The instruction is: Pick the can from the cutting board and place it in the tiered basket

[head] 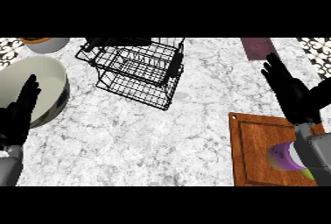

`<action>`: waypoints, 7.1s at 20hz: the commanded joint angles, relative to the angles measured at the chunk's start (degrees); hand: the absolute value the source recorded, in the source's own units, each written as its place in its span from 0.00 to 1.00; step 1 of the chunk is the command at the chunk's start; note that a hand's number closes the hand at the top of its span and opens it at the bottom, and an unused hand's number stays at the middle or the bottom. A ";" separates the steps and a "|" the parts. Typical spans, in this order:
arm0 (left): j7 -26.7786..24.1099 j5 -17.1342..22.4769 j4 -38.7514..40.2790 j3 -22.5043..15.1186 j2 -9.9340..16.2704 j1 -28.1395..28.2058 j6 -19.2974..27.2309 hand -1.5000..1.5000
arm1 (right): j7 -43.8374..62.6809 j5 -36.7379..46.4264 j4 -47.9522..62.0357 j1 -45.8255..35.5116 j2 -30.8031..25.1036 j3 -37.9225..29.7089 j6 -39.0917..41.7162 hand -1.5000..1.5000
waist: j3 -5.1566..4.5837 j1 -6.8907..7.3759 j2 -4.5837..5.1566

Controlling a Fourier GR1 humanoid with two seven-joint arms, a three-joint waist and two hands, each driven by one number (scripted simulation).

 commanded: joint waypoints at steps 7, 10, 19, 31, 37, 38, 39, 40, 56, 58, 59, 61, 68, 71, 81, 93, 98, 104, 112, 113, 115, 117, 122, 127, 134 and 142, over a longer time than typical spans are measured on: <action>-2.60 5.19 -4.02 -9.84 -11.73 2.01 -9.54 0.50 | 0.92 15.61 0.99 3.21 -4.73 2.99 -10.71 0.00 | -1.24 -0.43 0.57; -3.50 3.46 -3.37 -13.15 -15.73 1.72 -8.99 0.50 | -7.52 4.76 -1.48 7.51 12.51 0.32 -12.30 0.00 | -0.59 0.23 0.69; -4.64 4.25 -4.02 -11.85 -13.96 5.50 -11.97 0.50 | 6.96 17.22 -23.31 11.70 -7.89 1.61 -11.68 0.00 | -0.92 -0.64 -0.07; -3.55 3.14 -1.96 -11.12 -15.61 0.82 -9.76 0.50 | 36.43 21.59 -36.10 11.74 -41.26 7.34 17.54 0.00 | -1.06 -0.66 0.27; -3.56 3.20 -1.97 -10.73 -15.57 0.73 -11.65 0.50 | 55.35 13.25 -46.88 8.41 -40.93 5.37 22.21 0.00 | -0.76 0.54 0.62; -3.26 2.39 -3.01 -11.22 -16.70 2.27 -9.89 0.50 | 57.81 13.57 -50.68 9.82 -41.23 4.87 21.80 0.00 | -0.73 0.28 0.49; -3.30 4.24 -1.18 -9.24 -14.71 0.34 -13.09 0.50 | 61.32 12.56 -53.38 9.25 -40.42 4.87 21.17 0.00 | -0.75 0.20 0.53; -4.93 1.19 -1.81 -12.34 -18.02 2.43 -10.42 0.50 | 61.59 14.62 -50.31 7.21 -37.85 5.98 22.07 0.00 | -0.72 0.83 0.66; -1.02 1.66 -3.70 -8.63 -16.61 0.16 -12.59 0.50 | 57.04 34.28 -36.80 14.43 -26.60 13.12 19.45 0.00 | -0.64 0.71 0.70; -4.92 -0.09 0.06 -8.23 -17.53 0.81 -12.28 0.50 | 57.18 36.37 -41.36 18.92 -26.37 11.63 19.18 0.00 | -0.65 0.23 0.62; -0.51 0.10 -2.76 -9.41 -19.32 -0.21 -10.79 0.50 | 50.02 34.79 -35.50 19.08 -27.88 7.97 20.56 0.00 | -0.62 0.31 0.63; -1.13 -0.28 -6.66 -9.18 -17.76 3.84 -11.24 0.50 | 57.75 40.23 -39.34 19.41 -22.73 13.10 18.64 0.00 | -0.64 0.61 0.55; -2.84 0.24 -2.00 -6.97 -18.04 1.26 -15.01 0.50 | 53.35 42.91 -31.99 19.92 -17.82 9.28 22.63 0.00 | -0.65 0.58 0.65; -2.85 -1.21 -3.15 -6.48 -18.29 1.51 -13.89 0.50 | 52.63 45.00 -31.06 20.90 -15.59 9.02 23.63 0.00 | -0.65 0.60 0.63; -2.96 -0.10 -3.69 -2.83 -16.93 2.71 -18.78 0.50 | 41.45 52.38 -24.29 22.84 -8.51 4.51 25.07 0.00 | -0.64 0.56 0.63; -3.25 -5.43 -8.70 -7.77 -22.65 9.02 -14.57 0.50 | 30.01 58.08 -20.63 19.42 -2.85 0.67 22.52 1.00 | -0.64 0.81 0.60; -1.53 -3.37 -5.15 -3.57 -20.96 3.45 -17.80 0.50 | 31.76 64.26 -20.62 19.26 0.82 -0.19 23.02 1.00 | -0.65 0.64 0.63; -4.75 -3.66 -2.03 -3.21 -21.08 2.80 -18.73 0.50 | 45.68 79.06 -21.68 20.37 10.01 10.58 17.83 1.00 | -0.66 0.59 0.64; -1.48 -3.80 -3.56 -2.78 -21.46 1.38 -17.44 0.50 | 45.58 76.63 -32.45 15.38 16.81 6.89 11.02 1.00 | -0.60 0.56 0.52; -2.86 -4.07 -2.70 -3.01 -21.71 2.46 -17.48 0.50 | 43.50 73.26 -34.77 15.61 17.37 5.61 10.26 1.00 | -0.60 0.37 0.51; -3.98 -4.25 -0.71 -2.24 -21.79 0.91 -17.06 0.50 | 45.25 74.74 -40.32 12.45 18.12 6.09 10.49 1.00 | -0.68 0.03 0.49; -2.77 -3.91 -1.94 -2.72 -21.45 1.51 -18.05 0.50 | 49.70 78.18 -42.82 6.69 20.13 8.72 13.03 1.00 | -0.72 0.70 0.47; -0.35 -4.09 -2.20 -1.99 -21.25 -0.69 -17.62 0.50 | 57.06 77.86 -40.98 -9.29 23.64 6.44 22.24 1.00 | -0.70 0.98 0.57; -1.75 -4.96 -2.47 -3.43 -22.05 0.92 -18.08 0.50 | 61.62 76.05 -28.30 -29.39 28.54 -0.39 23.80 1.00 | -0.75 1.53 0.69; -2.25 -5.19 -1.62 -3.49 -22.50 0.86 -18.23 0.50 | 63.68 71.66 -7.70 -46.82 28.71 -6.33 20.31 1.00 | -0.75 2.07 0.79; -1.94 -6.38 -2.74 -4.77 -23.41 -0.36 -17.77 0.50 | 52.20 69.77 21.60 -56.45 28.74 -9.37 5.94 1.00 | -0.76 3.77 1.52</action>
